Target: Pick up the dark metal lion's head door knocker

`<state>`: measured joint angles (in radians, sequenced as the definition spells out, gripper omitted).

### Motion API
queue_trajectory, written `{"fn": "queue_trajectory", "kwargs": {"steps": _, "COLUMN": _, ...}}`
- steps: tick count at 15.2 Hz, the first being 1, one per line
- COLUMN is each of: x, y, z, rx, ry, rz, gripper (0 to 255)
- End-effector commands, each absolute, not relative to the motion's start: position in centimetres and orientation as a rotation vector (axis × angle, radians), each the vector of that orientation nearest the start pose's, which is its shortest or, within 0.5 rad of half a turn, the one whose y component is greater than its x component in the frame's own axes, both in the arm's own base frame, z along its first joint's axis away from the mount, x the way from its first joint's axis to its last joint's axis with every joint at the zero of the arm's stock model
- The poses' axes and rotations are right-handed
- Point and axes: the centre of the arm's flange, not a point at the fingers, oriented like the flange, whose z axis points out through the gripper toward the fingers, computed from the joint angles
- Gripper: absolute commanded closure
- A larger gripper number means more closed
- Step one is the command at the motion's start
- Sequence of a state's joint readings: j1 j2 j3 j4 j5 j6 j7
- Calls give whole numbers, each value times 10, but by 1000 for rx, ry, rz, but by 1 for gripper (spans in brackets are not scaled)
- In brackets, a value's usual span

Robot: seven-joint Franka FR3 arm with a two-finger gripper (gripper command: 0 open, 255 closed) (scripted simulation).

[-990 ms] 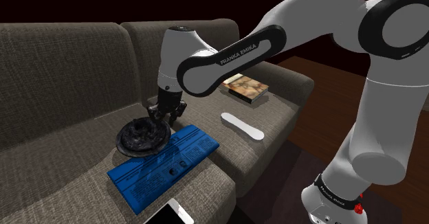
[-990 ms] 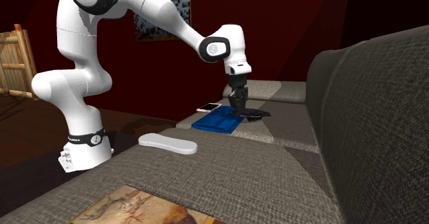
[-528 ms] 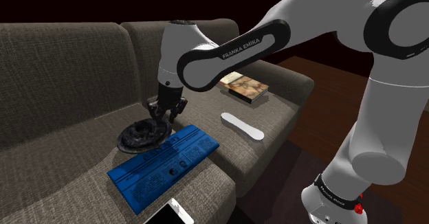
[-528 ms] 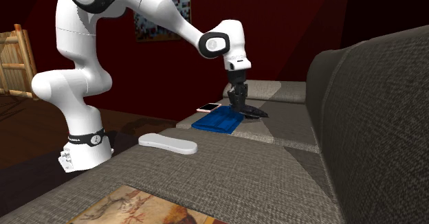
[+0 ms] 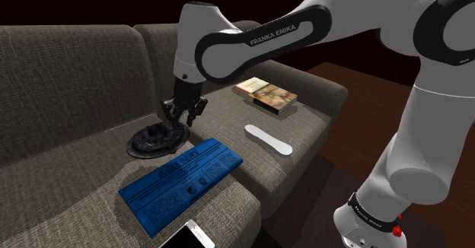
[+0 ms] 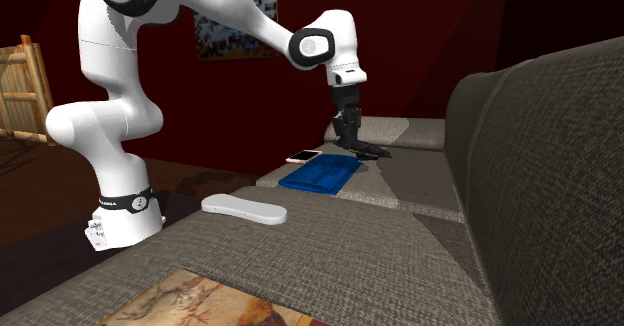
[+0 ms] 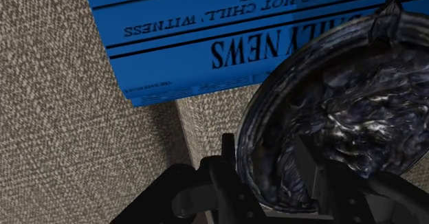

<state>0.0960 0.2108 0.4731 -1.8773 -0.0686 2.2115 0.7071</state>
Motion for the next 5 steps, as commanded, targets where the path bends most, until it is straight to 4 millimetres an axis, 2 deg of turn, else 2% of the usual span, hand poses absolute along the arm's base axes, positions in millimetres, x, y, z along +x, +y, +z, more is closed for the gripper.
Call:
{"fn": "queue_trajectory", "kwargs": {"steps": 1, "x": 531, "y": 321, "z": 436, "rx": -3015, "ry": 177, "rz": -147, "gripper": 255}}
{"fn": "queue_trajectory", "kwargs": {"steps": 3, "x": 531, "y": 321, "z": 446, "rx": -3015, "ry": 177, "rz": -147, "gripper": 255}}
{"fn": "queue_trajectory", "kwargs": {"steps": 5, "x": 531, "y": 320, "z": 447, "rx": -3015, "ry": 177, "rz": -147, "gripper": 255}}
